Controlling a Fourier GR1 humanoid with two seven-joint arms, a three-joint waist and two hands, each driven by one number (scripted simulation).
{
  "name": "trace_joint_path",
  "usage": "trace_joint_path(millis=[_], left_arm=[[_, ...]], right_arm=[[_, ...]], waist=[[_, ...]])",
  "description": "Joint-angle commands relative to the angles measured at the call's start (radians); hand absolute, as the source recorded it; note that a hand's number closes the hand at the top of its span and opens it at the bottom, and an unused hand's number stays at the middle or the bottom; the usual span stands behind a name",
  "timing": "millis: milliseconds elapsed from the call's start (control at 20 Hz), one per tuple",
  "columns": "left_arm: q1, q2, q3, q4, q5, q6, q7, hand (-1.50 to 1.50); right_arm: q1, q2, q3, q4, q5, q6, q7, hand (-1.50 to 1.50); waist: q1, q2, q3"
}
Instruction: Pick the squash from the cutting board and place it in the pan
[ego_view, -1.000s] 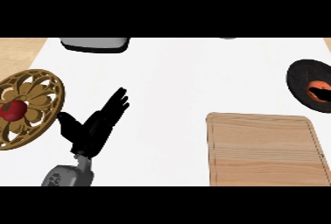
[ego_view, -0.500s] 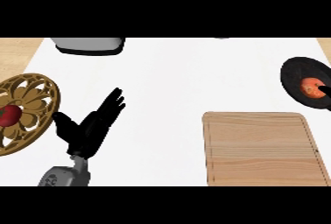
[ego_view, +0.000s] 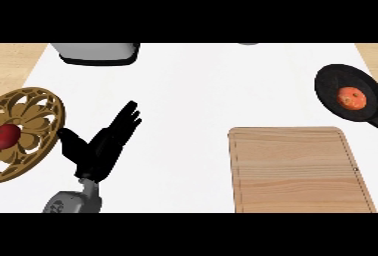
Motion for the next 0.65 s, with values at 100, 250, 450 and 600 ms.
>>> trace_joint_path(millis=[100, 250, 450, 600], left_arm=[[0.023, -0.003, -0.006, -0.011, 0.001, -0.01, 0.0, 0.0], [0.017, 0.005, 0.011, -0.026, 0.01, -0.01, 0.016, 0.0], [0.026, -0.013, -0.008, -0.026, -0.019, 0.009, -0.001, 0.0], [0.028, -0.007, 0.011, -0.008, -0.003, -0.009, -0.007, 0.0]], right_arm=[[0.109, -0.031, -0.003, 0.008, -0.02, 0.153, -0.106, -1.5], [0.099, -0.007, 0.015, 0.012, -0.014, 0.139, -0.102, -1.5], [0.105, -0.085, 0.014, 0.01, -0.022, 0.221, -0.081, -1.5], [0.146, -0.031, 0.022, 0.01, -0.025, 0.203, -0.147, -1.5]], waist=[[-0.007, -0.009, -0.002], [-0.003, -0.01, -0.003], [0.0, -0.01, -0.002], [-0.008, -0.011, -0.003]])
